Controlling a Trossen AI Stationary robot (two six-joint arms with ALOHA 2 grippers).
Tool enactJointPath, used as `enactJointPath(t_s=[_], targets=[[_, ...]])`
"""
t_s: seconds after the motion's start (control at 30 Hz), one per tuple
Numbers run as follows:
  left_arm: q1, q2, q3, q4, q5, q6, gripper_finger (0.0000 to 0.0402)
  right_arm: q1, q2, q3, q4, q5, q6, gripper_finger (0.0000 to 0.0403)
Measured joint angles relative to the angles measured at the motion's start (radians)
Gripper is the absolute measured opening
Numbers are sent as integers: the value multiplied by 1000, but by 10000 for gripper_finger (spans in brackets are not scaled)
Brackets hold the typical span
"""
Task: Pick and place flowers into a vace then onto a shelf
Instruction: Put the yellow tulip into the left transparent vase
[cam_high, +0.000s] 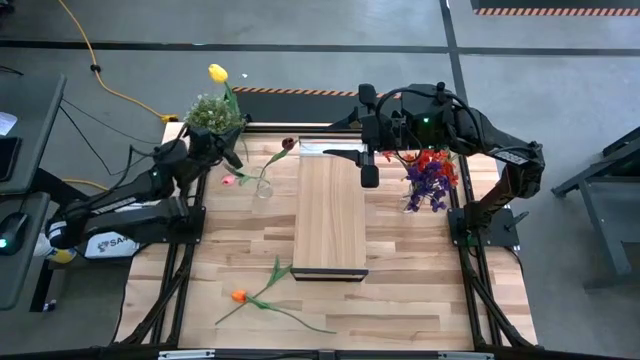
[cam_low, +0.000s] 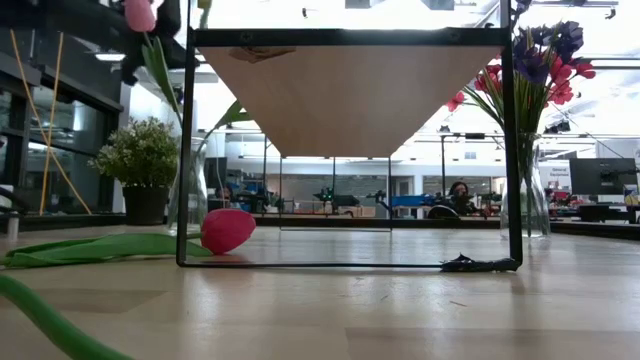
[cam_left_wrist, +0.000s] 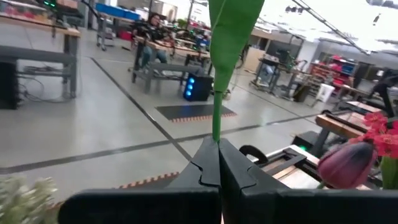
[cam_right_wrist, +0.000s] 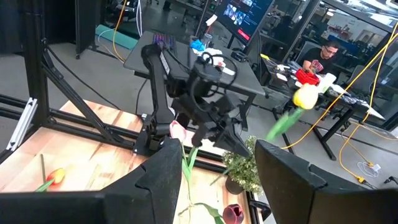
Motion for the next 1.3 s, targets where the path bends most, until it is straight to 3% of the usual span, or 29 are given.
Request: enactJointPath(t_s=[0.17, 0.3, 0.7, 0.97, 1.3], targets=[[111, 85, 0, 45, 186, -52, 22, 0, 0, 0, 0, 0, 12, 193], [152, 130, 0, 48, 273, -75, 22, 0, 0, 0, 0, 0, 15, 193], [155, 133, -23, 58, 350, -80, 22, 0, 0, 0, 0, 1, 15, 193], [155, 114, -177, 303, 350, -119, 22, 0, 0, 0, 0, 1, 15, 193], [155, 110, -188, 321, 391, -96, 22, 0, 0, 0, 15, 1, 15, 193]])
